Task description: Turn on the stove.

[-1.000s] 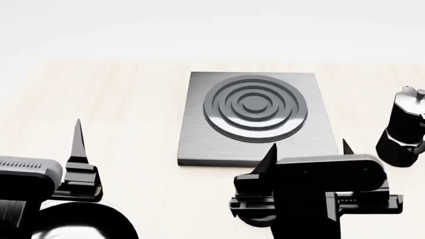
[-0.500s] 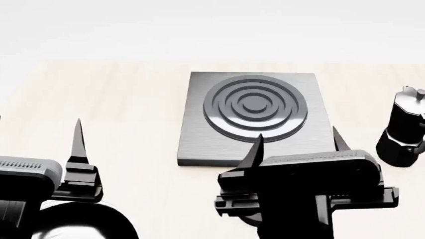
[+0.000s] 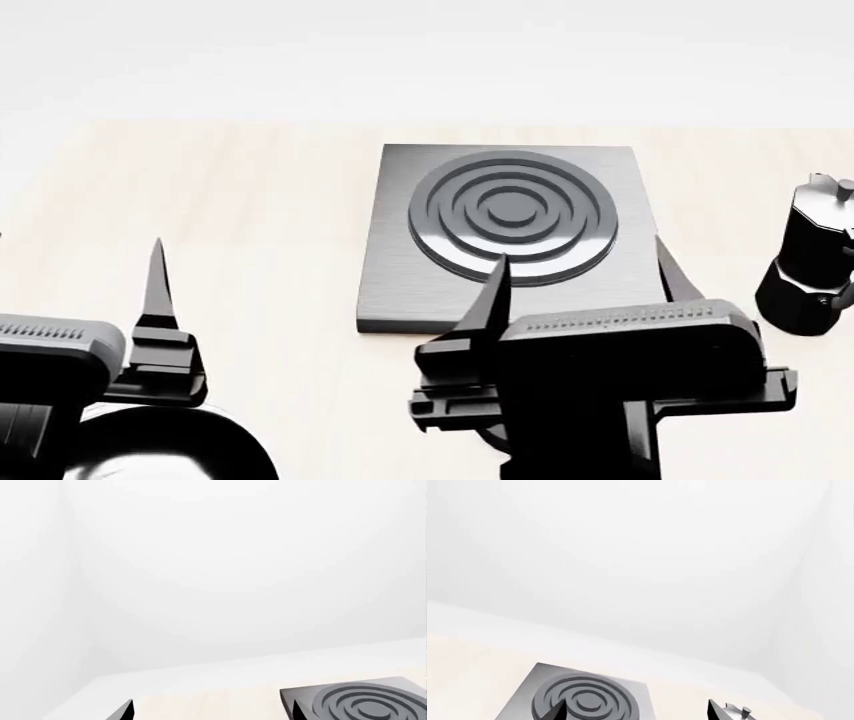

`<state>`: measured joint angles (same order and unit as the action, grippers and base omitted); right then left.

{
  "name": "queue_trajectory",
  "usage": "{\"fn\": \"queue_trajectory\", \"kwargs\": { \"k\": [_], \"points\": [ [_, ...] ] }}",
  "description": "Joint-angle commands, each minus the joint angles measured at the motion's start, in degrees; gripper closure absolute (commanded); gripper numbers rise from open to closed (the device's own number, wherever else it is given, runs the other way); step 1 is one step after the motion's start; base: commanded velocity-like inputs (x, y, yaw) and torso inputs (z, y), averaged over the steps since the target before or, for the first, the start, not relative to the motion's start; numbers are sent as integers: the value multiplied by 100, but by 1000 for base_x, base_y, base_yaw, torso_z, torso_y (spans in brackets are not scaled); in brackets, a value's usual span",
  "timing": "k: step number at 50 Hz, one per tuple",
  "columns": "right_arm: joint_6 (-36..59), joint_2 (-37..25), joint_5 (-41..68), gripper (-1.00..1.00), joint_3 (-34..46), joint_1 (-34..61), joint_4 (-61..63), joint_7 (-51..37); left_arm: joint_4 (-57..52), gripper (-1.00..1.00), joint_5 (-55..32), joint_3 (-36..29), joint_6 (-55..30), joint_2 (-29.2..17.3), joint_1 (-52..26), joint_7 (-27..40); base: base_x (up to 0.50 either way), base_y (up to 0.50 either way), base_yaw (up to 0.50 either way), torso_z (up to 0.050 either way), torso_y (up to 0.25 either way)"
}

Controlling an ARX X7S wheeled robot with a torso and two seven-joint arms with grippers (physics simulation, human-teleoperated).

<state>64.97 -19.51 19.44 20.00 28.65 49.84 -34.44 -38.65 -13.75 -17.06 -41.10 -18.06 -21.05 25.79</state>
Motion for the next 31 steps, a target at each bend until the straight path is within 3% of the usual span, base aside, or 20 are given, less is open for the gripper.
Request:
{"fn": "queue_trajectory", "kwargs": {
  "k": [1,31],
  "points": [
    [43,12,18,-100,47,52,118,-52,-8,-100,-29,-22,-23,-13,-19,8,0,0,0,0,0],
    [428,-28,193,-100,-3,203,652,-208,-91,-100,-92,-53,-36,-47,-33,49,0,0,0,0,0]
  ]
}}
